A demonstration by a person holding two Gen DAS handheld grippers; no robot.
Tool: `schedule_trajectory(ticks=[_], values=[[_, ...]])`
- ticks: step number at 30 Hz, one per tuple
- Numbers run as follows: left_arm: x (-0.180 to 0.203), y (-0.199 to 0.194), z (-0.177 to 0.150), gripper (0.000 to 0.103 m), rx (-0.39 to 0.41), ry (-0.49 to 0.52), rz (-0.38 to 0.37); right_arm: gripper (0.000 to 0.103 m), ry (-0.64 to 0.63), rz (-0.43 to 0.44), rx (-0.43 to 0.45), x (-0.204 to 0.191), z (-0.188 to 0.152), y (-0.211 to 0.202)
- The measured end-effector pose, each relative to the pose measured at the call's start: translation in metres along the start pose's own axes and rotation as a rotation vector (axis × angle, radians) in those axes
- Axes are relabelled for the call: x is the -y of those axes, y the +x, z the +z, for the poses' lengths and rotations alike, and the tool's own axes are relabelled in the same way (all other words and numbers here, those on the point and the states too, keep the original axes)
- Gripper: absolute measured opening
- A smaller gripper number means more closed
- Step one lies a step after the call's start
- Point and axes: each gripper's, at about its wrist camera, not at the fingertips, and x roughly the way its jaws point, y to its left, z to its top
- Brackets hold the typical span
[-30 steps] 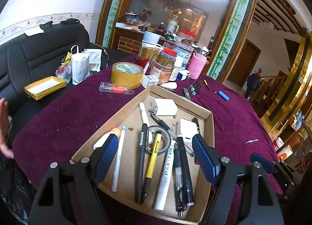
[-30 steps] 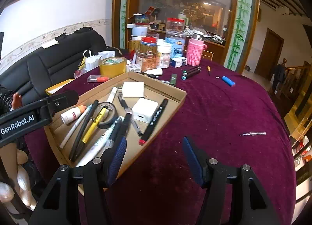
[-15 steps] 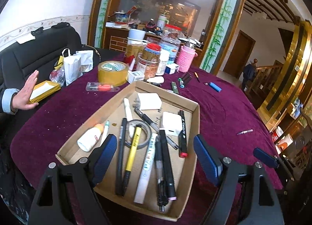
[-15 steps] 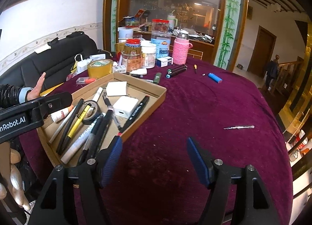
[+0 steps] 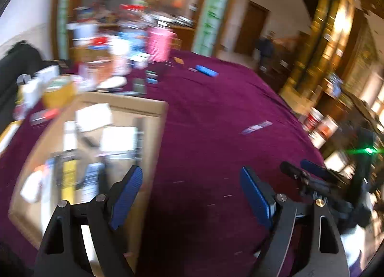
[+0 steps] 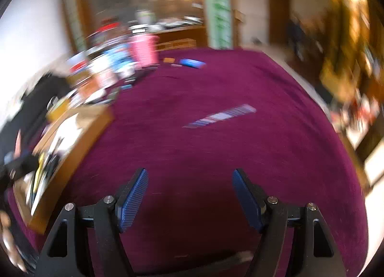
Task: Organize rigid objects
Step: 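Move both open tools toward the silver pen on the cloth, then grasp the silver pen with the left tool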
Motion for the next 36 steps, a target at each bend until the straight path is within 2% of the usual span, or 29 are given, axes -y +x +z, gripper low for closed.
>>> schedule_trajectory(ticks=[2,5,7,10,14,21,22,23,24,25,26,30,36], values=[[0.023,0.026,0.011,0.082,-0.035,0.044,-0.036,0.077,0.096,0.0,-0.008,0.035,0.004,0.003],[0.061,0.07,0.025,0.082,-0.069,0.16,-0.015,0.077,0.208,-0.001,0.007,0.081,0.006,0.006],[0.085,0.101,0.036,0.082,-0.095,0.229,-0.043,0.077,0.253,0.003,0.023,0.102,0.006,0.009],[0.11,0.145,0.051,0.082,-0.13,0.284,-0.063,0.077,0.332,0.07,0.011,0.123,0.005,0.016],[0.137,0.193,0.064,0.082,-0.169,0.361,-0.053,0.077,0.338,0.129,0.026,0.126,0.007,0.017],[0.167,0.243,0.064,0.082,-0.232,0.543,0.026,0.077,0.284,0.15,0.022,0.116,0.006,0.02],[0.167,0.243,0.063,0.077,-0.23,0.534,0.013,0.077,0.281,0.152,0.023,0.115,0.006,0.019],[0.165,0.241,0.063,0.058,-0.238,0.523,-0.005,0.077,0.281,0.153,0.022,0.115,0.006,0.02],[0.164,0.239,0.063,0.046,-0.263,0.503,-0.057,0.078,0.283,0.155,0.02,0.115,0.006,0.02],[0.166,0.235,0.062,0.023,-0.273,0.496,-0.07,0.078,0.286,0.153,0.017,0.116,0.006,0.02],[0.169,0.232,0.06,0.009,-0.268,0.516,-0.043,0.078,0.289,0.15,0.014,0.116,0.006,0.021],[0.169,0.218,0.049,0.008,-0.261,0.506,-0.065,0.078,0.297,0.142,0.008,0.117,0.005,0.022],[0.141,0.163,0.04,0.008,-0.197,0.376,-0.153,0.078,0.304,0.124,-0.006,0.117,0.006,0.024]])
